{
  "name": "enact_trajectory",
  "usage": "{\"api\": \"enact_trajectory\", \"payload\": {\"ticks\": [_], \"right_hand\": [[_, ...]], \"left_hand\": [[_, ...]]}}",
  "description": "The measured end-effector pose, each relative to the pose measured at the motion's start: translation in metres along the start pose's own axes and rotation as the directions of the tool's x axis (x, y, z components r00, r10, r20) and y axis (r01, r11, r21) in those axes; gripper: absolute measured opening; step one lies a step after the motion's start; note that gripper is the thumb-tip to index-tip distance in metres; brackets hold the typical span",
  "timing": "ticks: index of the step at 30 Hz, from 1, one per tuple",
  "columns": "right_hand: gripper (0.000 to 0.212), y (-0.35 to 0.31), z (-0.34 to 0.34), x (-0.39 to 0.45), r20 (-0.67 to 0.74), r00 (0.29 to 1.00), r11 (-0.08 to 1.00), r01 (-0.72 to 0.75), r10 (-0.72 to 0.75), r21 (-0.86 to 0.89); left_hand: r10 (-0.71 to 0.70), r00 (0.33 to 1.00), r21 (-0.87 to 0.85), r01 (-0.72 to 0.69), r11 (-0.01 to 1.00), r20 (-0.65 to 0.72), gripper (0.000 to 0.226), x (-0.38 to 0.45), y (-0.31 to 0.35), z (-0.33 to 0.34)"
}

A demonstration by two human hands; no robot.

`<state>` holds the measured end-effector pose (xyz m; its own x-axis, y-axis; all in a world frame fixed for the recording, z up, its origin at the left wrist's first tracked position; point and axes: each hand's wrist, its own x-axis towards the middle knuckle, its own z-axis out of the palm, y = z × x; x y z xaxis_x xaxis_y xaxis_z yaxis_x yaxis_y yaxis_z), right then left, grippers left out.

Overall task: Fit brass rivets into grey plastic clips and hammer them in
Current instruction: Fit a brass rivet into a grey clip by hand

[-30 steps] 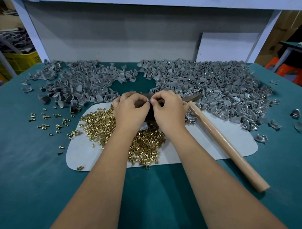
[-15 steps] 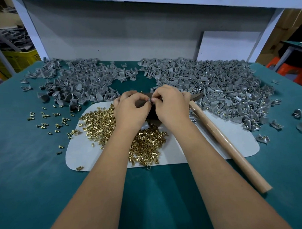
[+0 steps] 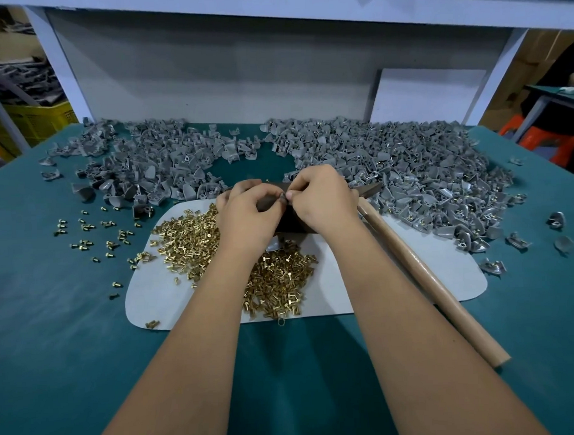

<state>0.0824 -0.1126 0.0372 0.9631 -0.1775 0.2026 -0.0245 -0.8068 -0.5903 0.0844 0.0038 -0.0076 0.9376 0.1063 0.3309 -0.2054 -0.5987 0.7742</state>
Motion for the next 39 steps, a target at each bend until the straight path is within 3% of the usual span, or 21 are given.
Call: {"api": "enact_trajectory", "payload": {"ticks": [9, 13, 16, 23, 28, 32, 39], "right_hand": [[0.01, 0.013, 0.023, -0.011, -0.157, 0.983, 0.987, 0.117, -0.099, 0.109], [0.026, 0.019, 0.021, -0.014, -0.118, 0.993, 0.862, 0.067, -0.009, 0.503], [0.024, 0.022, 0.016, -0.014, -0.099, 0.994, 0.802, 0.019, 0.05, 0.597], [0.007, 0.023, 0.017, -0.014, -0.069, 0.997, 0.898, 0.06, -0.033, 0.435], [0.021, 0.017, 0.019, -0.017, -0.125, 0.992, 0.942, 0.054, -0.013, 0.33], [0.02, 0.013, 0.023, -0.018, -0.202, 0.979, 0.979, 0.029, 0.013, 0.199], [0.022, 0.012, 0.025, -0.018, -0.209, 0.978, 0.983, 0.052, -0.015, 0.174]], "left_hand": [[0.0, 1.0, 0.006, 0.0, 1.0, -0.005, 0.01, -0.001, 0.0, 0.0], [-0.008, 1.0, -0.008, 0.008, 1.0, -0.004, 0.011, -0.002, -0.001, -0.001], [-0.03, 0.999, -0.016, 0.031, 0.999, 0.012, 0.01, -0.001, 0.0, -0.001], [-0.041, 0.999, -0.045, 0.042, 0.998, 0.017, 0.011, -0.002, 0.0, -0.002], [-0.03, 0.999, -0.036, 0.03, 0.999, 0.015, 0.013, -0.002, 0.0, -0.002], [-0.028, 1.0, -0.018, 0.029, 0.999, 0.009, 0.01, -0.001, -0.001, -0.001], [-0.03, 1.0, -0.022, 0.03, 0.999, 0.002, 0.01, -0.002, 0.001, -0.001]]}}
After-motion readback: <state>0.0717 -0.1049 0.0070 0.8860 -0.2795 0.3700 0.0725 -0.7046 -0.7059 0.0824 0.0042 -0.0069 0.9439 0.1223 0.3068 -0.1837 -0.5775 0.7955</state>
